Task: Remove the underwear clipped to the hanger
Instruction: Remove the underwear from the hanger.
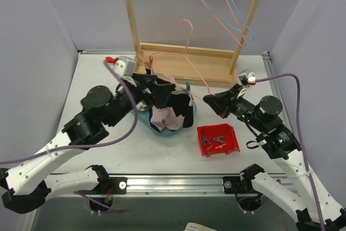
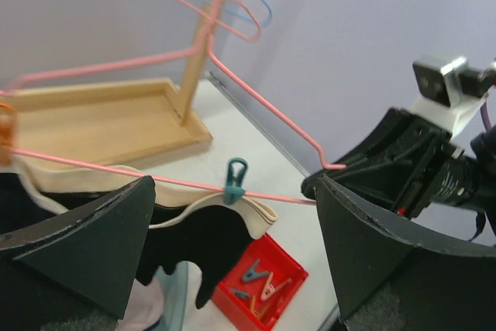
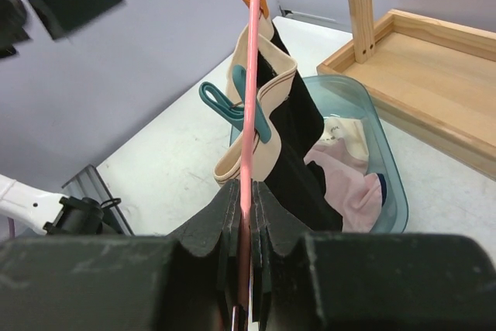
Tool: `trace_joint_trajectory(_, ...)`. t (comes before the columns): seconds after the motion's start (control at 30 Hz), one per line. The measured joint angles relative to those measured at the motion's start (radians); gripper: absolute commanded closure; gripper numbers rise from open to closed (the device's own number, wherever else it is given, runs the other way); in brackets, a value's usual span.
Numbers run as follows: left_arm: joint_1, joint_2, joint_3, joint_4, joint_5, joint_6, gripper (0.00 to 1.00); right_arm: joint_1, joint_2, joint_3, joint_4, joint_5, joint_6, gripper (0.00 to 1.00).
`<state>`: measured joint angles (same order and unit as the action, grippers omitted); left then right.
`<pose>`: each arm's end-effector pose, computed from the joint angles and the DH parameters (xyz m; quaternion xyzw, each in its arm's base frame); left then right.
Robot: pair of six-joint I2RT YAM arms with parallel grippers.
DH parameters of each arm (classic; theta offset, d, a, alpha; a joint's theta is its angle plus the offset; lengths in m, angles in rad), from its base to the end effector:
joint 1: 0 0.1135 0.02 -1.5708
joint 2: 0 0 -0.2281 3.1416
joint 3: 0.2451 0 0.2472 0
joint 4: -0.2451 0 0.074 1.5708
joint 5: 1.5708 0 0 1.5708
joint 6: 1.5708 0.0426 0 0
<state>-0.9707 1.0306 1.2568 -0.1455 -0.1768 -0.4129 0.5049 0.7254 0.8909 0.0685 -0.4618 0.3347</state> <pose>0.1409 -0.1926 0.4307 0.1235 0.6671 -0.4210 0.6020 0.1528 0.1061 0.3895 -0.2302 0.5858 0.4409 0.6398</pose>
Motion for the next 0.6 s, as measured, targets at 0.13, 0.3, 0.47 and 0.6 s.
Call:
trace_joint_trajectory(0.13,0.0,-0.13,0.002,-0.021,-0.117,0.054,0.06,0.0,-0.01,0.007,-0.032,0.002,-0.016,1.0)
trace_joint_trajectory(0.3,0.001,-0.156,0.048,-0.077,-0.175,0.048,0.06,0.0,-0.01,0.011,-0.052,0.002,-0.03,1.0)
trace_joint_trajectory(0.47,0.005,-0.096,0.053,-0.151,-0.147,0.002,0.06,0.0,-0.01,0.011,-0.058,0.001,-0.05,1.0)
trace_joint_trajectory(0.6,0.016,-0.035,0.055,-0.159,-0.048,-0.024,0.06,0.0,-0.01,0.011,-0.058,-0.003,-0.054,1.0)
